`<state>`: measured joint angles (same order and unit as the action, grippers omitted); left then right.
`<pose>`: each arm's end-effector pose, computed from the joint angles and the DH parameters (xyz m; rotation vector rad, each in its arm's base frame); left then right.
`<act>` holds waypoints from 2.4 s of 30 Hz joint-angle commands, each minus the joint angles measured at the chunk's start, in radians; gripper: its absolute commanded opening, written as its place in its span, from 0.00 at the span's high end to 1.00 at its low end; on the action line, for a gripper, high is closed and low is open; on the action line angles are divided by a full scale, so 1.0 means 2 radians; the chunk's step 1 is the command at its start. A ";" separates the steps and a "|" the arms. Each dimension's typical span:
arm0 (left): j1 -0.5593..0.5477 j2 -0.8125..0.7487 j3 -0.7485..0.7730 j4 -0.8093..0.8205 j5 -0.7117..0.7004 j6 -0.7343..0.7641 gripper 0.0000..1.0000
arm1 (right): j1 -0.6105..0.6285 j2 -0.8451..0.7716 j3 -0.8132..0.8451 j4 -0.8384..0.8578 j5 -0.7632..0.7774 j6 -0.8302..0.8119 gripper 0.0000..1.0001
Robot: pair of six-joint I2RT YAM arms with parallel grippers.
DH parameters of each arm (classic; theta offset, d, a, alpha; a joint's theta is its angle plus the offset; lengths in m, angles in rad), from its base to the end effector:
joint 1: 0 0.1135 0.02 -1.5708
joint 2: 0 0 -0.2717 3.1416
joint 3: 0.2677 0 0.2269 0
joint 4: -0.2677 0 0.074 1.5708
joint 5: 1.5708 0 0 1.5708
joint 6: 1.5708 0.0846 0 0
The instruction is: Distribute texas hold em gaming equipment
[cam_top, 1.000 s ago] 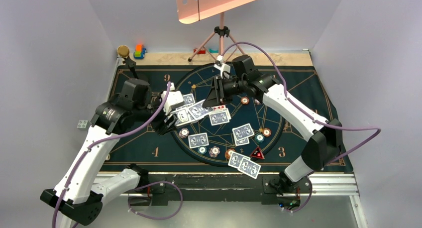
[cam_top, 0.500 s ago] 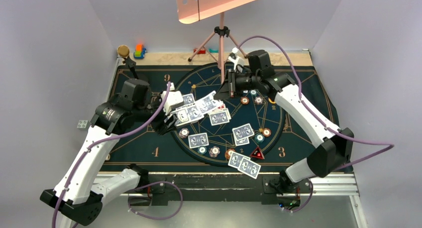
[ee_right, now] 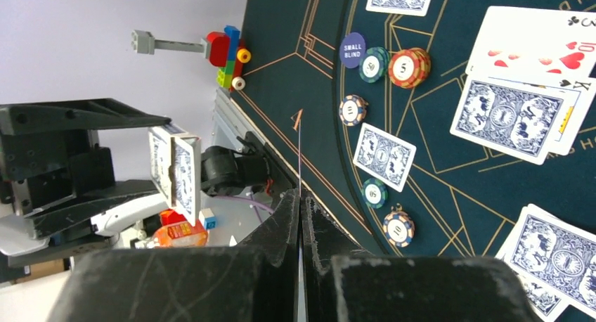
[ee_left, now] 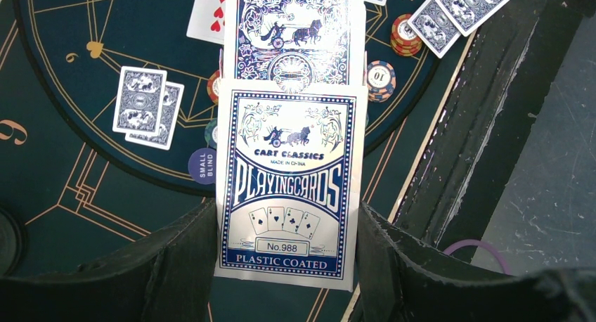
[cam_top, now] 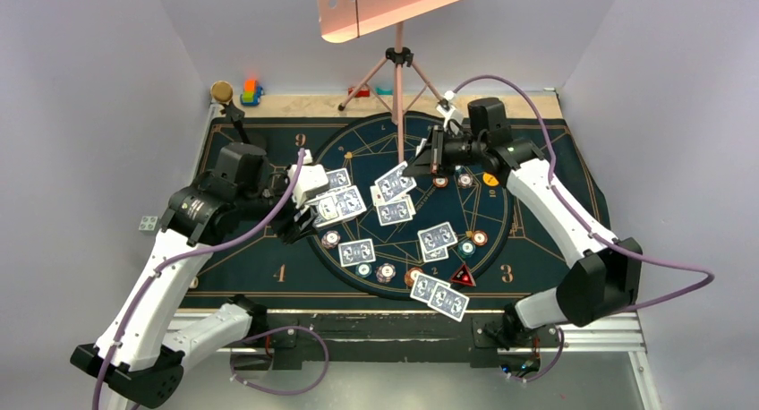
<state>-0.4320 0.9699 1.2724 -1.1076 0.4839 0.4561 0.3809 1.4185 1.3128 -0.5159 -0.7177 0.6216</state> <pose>0.1293 -0.1030 0.3528 1.2027 1.9923 -0.5602 0.2714 0.1686 0.3384 -0.1637 2.3336 1.3227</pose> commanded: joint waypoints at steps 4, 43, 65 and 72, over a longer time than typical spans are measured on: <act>0.003 -0.011 -0.001 0.017 0.008 0.006 1.00 | -0.008 0.036 -0.037 0.053 0.019 -0.016 1.00; 0.001 -0.011 -0.127 0.113 0.051 0.007 1.00 | 0.157 0.114 0.086 -0.125 0.307 -0.099 0.44; 0.000 -0.029 -0.210 0.128 0.067 0.084 1.00 | 0.239 0.126 0.136 -0.230 0.367 -0.118 0.44; -0.002 -0.028 -0.252 0.118 0.079 0.141 1.00 | 0.198 0.096 0.099 -0.248 0.426 -0.112 0.45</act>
<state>-0.4332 0.9253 0.7906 -0.8734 0.5907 0.6342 0.8307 1.6962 1.5280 -0.9855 0.0414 0.3973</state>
